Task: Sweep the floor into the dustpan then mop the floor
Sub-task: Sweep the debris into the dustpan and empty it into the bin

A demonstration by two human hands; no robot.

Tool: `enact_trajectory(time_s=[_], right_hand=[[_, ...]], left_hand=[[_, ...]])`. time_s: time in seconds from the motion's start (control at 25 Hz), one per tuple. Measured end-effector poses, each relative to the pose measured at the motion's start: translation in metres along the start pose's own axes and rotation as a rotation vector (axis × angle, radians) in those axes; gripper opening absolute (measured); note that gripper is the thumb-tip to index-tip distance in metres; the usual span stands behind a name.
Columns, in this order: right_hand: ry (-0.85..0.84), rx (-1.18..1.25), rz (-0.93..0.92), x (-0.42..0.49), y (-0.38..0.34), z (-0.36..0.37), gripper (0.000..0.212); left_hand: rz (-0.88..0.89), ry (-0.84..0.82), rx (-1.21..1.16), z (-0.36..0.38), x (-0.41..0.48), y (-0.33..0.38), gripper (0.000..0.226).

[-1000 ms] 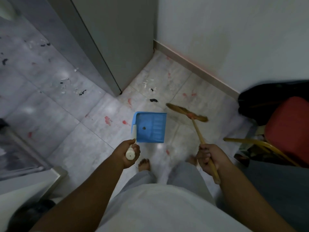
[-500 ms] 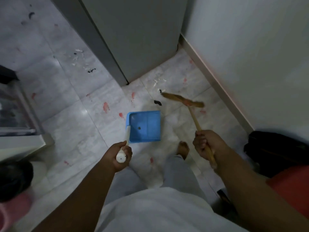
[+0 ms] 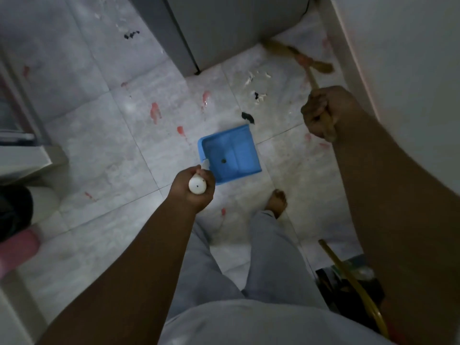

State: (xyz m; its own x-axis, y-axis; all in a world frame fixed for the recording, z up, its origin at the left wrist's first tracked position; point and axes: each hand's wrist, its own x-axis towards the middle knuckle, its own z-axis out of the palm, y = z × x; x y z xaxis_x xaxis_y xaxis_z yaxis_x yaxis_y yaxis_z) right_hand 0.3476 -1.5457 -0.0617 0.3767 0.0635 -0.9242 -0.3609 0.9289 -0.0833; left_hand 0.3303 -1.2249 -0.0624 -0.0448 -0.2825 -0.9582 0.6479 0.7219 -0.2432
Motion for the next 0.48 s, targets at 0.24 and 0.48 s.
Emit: enact_trajectory(time_s=[0.24,0.48], right_hand=[[-0.039,-0.035,0.082,0.036,-0.006,0.011,0.034],[-0.032,-0.036,0.046,0.029,-0.004,0.009,0.033]], left_hand=[[0.082,-0.006,-0.13,0.001,-0.003,0.01,0.044],[0.083,-0.012,-0.139,-0.015,-0.006,0.01,0.04]])
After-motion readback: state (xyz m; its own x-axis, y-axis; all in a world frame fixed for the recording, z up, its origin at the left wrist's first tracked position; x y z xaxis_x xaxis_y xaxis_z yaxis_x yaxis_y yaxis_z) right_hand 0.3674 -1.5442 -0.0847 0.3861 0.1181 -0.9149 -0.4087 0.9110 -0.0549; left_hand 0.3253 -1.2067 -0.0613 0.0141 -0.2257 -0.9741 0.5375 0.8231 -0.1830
